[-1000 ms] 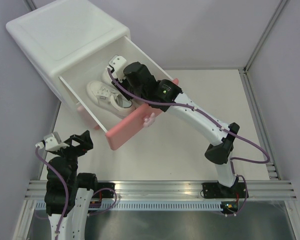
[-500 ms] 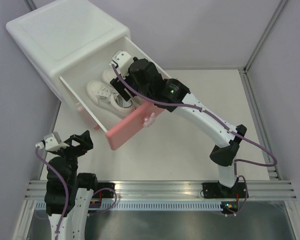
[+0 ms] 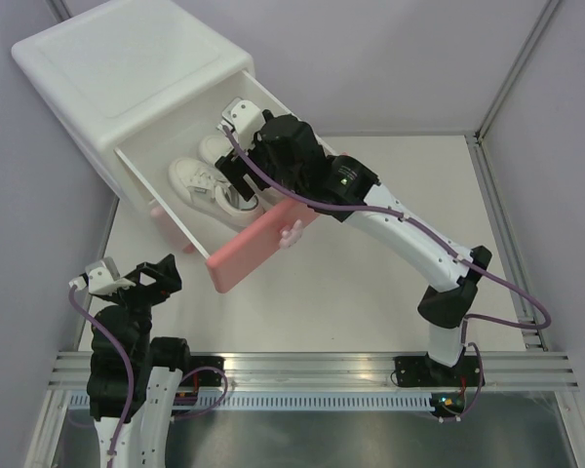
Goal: Place and organize the shoes in the shoe cabinet
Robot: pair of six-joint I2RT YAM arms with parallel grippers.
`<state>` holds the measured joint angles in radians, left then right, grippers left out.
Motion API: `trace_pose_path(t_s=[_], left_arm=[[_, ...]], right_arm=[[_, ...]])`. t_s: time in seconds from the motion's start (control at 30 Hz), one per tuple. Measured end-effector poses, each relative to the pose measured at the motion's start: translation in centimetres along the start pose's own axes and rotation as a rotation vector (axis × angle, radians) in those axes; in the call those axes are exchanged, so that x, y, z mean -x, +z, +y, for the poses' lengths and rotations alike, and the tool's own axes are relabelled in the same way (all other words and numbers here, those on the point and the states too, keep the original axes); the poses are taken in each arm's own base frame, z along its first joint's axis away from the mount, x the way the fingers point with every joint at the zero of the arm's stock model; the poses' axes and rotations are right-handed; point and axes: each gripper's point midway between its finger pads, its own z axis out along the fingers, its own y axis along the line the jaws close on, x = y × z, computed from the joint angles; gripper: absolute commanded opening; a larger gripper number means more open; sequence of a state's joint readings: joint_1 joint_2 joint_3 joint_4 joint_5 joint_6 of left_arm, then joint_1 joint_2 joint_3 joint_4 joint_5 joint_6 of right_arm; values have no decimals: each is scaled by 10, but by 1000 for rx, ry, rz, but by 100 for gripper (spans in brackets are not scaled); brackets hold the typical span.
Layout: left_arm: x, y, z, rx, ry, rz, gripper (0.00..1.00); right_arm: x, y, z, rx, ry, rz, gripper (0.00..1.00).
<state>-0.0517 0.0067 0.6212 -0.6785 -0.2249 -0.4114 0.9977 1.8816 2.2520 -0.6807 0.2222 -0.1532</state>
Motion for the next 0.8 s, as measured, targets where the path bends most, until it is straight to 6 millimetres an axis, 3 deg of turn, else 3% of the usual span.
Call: trace_pose_path(t_s=[0.47, 0.8], left_arm=[[0, 0, 0, 0, 0, 0, 94], [0, 0, 0, 0, 0, 0, 94]], right_arm=[[38, -36, -4, 39, 27, -135, 91], [50, -64, -8, 50, 45, -200, 90]])
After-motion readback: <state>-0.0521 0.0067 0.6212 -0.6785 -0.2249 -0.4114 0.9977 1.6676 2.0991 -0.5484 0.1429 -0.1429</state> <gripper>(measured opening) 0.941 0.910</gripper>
